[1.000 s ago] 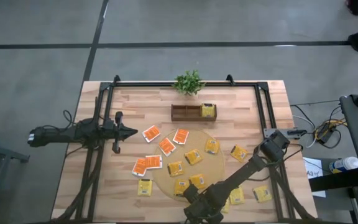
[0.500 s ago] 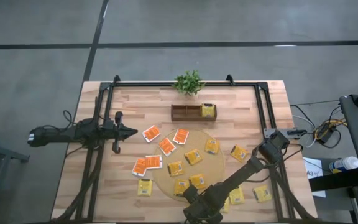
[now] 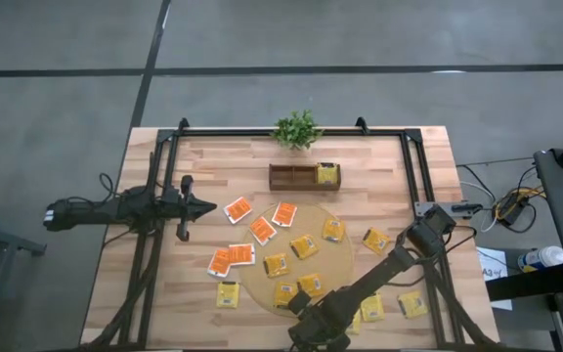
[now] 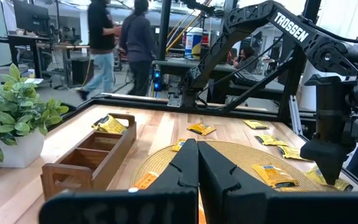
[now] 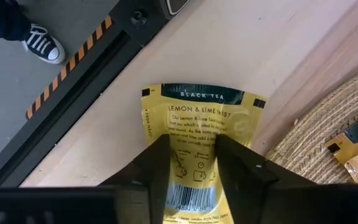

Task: Pick & Place Tea
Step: Put the yellow tea bag into the right section of the wooden organizer

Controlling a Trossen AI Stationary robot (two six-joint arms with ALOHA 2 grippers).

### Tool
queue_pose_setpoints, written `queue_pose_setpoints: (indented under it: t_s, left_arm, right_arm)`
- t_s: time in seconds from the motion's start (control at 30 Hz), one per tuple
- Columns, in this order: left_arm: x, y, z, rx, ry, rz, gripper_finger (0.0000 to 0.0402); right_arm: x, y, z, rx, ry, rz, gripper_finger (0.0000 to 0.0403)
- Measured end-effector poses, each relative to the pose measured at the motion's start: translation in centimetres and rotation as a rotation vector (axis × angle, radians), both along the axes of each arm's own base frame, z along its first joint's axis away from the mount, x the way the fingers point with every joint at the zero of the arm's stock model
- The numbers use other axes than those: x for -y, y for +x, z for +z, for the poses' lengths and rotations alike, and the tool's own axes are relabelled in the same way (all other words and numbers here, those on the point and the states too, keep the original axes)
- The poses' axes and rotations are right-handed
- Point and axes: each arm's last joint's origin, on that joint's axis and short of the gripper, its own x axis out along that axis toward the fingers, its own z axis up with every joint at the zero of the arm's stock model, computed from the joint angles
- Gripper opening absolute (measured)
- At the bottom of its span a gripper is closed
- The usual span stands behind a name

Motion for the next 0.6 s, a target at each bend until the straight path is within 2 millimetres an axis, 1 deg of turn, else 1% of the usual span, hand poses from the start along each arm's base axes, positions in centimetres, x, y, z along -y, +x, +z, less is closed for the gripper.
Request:
queue_pose_setpoints:
  t_s: [0.17, 0.33, 0.47, 0.6]
  left_arm:
    - [0.0, 0.0, 0.0, 0.000, 0.000, 0.000, 0.0000]
    - [0.0, 0.0, 0.0, 0.000, 0.000, 0.000, 0.0000]
    - [0.0, 0.0, 0.0, 0.000, 0.000, 0.000, 0.0000]
    - [0.0, 0.0, 0.0, 0.001, 0.000, 0.000, 0.0000]
  right_arm:
    - [0.0, -0.1, 0.2, 0.002, 0.000, 0.000, 0.0091]
    - [0.3, -0.1, 1.2, 0.022, -0.006, -0.005, 0.0072]
    - [1.2, 0.2, 3.4, 0.100, -0.024, -0.037, 0.0066]
    - [2.4, 0.6, 5.3, 0.178, -0.059, -0.086, 0.0066]
